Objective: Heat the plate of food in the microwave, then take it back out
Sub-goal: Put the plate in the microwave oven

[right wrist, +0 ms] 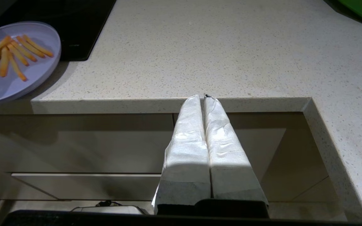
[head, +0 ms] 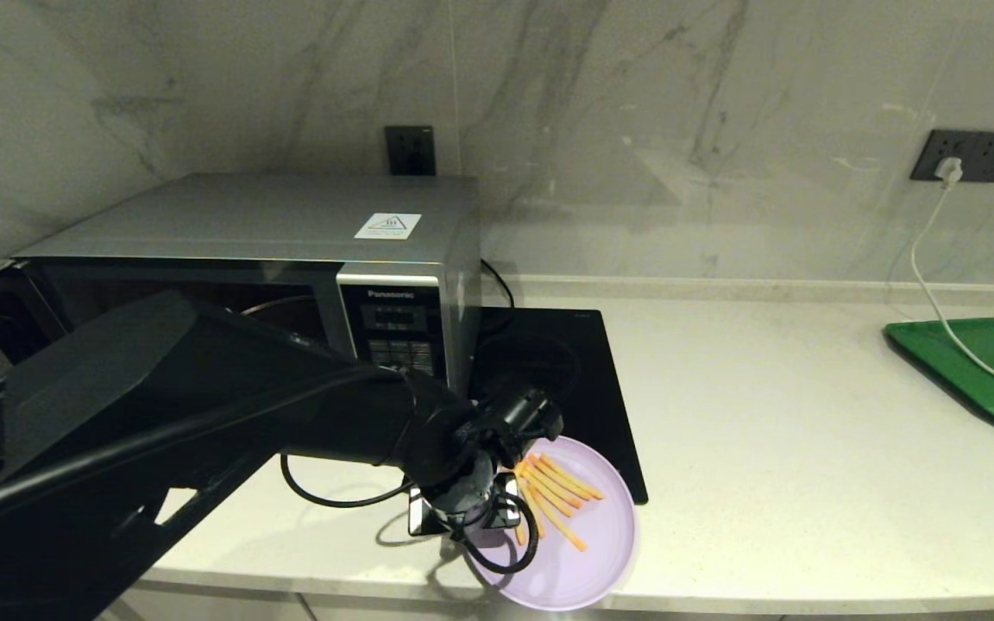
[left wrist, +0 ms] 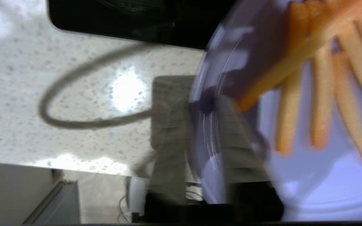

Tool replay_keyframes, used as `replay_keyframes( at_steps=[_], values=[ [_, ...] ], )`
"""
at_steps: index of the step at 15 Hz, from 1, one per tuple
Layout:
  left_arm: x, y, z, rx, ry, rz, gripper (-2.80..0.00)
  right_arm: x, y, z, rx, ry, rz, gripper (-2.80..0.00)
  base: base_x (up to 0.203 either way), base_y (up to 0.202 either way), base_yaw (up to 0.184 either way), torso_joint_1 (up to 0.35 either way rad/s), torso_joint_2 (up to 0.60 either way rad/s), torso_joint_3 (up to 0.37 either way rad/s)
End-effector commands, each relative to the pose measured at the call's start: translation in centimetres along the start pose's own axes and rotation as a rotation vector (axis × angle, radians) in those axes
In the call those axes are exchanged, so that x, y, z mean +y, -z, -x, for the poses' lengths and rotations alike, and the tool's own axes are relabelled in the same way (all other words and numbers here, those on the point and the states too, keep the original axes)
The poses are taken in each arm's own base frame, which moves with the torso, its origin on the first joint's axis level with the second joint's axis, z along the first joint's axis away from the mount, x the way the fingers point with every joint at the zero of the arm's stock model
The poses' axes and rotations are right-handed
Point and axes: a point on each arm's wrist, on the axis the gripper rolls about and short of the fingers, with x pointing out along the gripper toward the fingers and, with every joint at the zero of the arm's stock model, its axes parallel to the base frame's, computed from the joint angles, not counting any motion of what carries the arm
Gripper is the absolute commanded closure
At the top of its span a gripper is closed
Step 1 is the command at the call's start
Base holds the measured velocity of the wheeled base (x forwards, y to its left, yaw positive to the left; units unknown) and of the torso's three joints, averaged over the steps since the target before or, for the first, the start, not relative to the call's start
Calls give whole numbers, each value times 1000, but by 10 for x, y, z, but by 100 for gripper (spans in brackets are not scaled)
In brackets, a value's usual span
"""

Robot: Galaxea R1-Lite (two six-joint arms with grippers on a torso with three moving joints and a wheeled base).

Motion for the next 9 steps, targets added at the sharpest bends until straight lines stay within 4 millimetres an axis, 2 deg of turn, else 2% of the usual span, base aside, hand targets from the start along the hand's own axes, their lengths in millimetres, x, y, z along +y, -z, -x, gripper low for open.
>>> replay_keyframes(
  at_steps=[1,5,9],
  values=[
    [0,0,1,2,5,7,0,0,0,0,1,0,-1,0,0,0,0,0,0,0],
    [3,-5,16,52,102,28,0,0,0,0,1,0,-1,0,0,0,0,0,0,0],
    [9,-8,22,59,119,43,0,0,0,0,1,0,-1,0,0,0,0,0,0,0]
  ],
)
